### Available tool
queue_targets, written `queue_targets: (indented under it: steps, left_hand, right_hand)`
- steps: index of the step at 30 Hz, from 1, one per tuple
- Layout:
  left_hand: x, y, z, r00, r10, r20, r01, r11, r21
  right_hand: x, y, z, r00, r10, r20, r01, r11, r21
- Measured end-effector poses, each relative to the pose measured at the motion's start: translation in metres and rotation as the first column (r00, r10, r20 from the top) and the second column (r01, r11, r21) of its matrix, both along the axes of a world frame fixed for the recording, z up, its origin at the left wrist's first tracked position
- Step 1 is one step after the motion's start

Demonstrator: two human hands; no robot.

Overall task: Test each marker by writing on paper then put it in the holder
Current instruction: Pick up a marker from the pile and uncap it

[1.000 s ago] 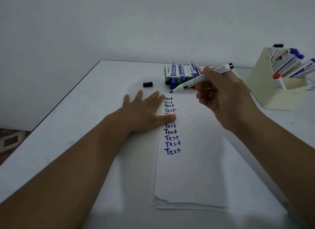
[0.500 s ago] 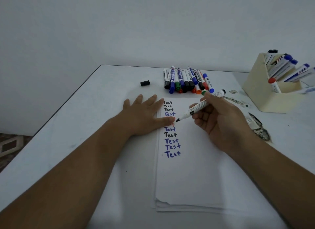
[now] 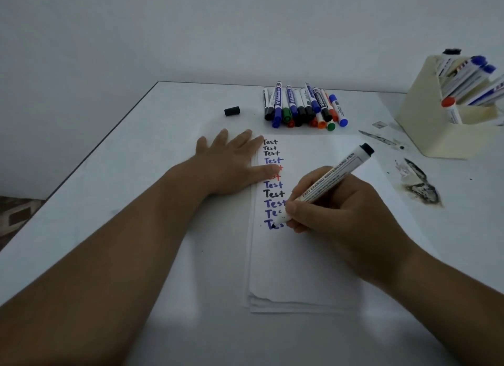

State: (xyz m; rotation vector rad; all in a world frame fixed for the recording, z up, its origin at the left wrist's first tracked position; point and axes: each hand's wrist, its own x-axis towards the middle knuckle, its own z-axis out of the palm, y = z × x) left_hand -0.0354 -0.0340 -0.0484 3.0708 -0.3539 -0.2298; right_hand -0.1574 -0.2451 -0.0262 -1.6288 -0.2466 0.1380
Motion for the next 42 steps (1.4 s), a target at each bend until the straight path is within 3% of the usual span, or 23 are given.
queue_targets:
  steps: [14,22,29,35,42]
  left_hand:
    - [0.001,0.001,-0.002,1.000,0.010,-0.026,-0.011,1.000,-0.016]
    - [0.002,0.001,-0.003,1.000,0.003,-0.023,-0.003,1.000,-0.009]
    - [0.002,0.001,-0.003,1.000,0.009,-0.030,-0.009,1.000,-0.006]
    - [0.003,0.001,-0.005,1.000,0.010,-0.020,-0.010,1.000,-0.012]
    - [0.000,0.001,-0.001,0.999,0.005,-0.032,-0.005,1.000,-0.005]
  right_hand:
    - [-0.007,0.002,-0.008,0.991,0.009,0.132,0.018,0.978,-0.206]
    - [-0.005,0.002,-0.008,0.995,-0.006,0.098,0.019,0.991,-0.132]
    - [-0.005,0.003,-0.010,0.983,-0.006,0.186,0.047,0.976,-0.213]
    - [-0.005,-0.002,-0.010,0.985,-0.035,0.170,0.052,0.994,-0.099]
    - [-0.006,0.000,-0.013,0.974,0.010,0.227,0.039,0.977,-0.210]
